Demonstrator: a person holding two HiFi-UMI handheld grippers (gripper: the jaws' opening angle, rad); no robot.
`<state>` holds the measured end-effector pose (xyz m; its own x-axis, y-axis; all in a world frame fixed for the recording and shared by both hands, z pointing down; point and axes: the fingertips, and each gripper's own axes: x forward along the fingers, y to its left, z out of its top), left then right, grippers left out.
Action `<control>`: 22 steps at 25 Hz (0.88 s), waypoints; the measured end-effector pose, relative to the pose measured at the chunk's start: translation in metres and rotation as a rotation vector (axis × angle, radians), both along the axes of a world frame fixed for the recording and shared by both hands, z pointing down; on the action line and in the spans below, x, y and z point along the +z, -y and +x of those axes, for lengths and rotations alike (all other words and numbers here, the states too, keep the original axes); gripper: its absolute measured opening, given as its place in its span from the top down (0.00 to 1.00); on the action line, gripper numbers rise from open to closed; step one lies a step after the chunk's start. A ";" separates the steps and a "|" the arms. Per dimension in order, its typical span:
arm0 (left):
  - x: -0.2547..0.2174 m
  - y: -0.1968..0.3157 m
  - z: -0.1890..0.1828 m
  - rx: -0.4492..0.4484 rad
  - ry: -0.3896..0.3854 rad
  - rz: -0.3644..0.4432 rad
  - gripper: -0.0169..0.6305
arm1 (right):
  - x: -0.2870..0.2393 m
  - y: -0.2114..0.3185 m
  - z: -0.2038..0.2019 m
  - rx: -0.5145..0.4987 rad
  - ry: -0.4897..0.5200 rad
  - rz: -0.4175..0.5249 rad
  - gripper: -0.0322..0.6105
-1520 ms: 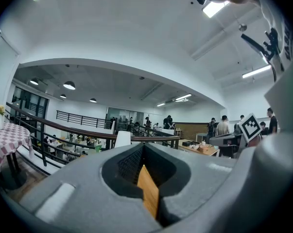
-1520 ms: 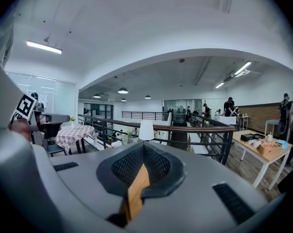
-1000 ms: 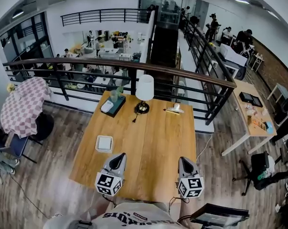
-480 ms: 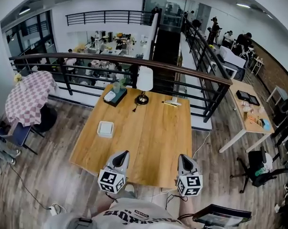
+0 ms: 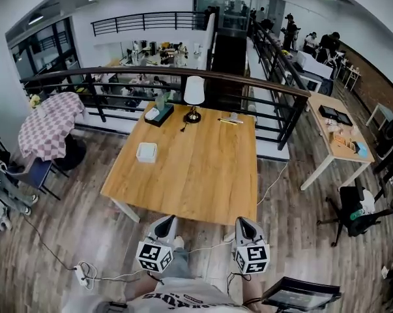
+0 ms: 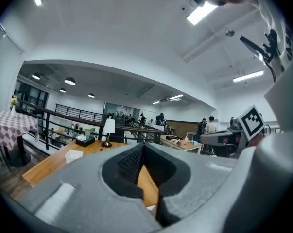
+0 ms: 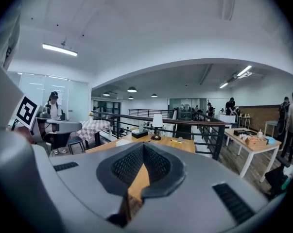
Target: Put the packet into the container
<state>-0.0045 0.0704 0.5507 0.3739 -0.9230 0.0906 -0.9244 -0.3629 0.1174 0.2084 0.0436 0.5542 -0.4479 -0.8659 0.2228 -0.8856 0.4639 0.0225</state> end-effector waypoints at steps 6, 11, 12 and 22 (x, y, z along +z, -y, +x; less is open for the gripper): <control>0.004 -0.053 0.010 0.026 0.020 -0.032 0.97 | 0.000 -0.054 -0.001 -0.012 0.024 -0.017 0.94; -0.016 -0.055 -0.001 0.059 0.033 0.026 0.97 | -0.008 -0.072 -0.010 0.008 -0.003 0.012 0.94; -0.020 -0.057 -0.003 0.068 0.028 0.035 0.97 | -0.012 -0.076 -0.012 0.013 -0.015 0.022 0.94; -0.023 -0.120 -0.075 0.103 -0.002 0.029 0.97 | -0.020 -0.147 -0.086 0.065 -0.042 0.013 0.94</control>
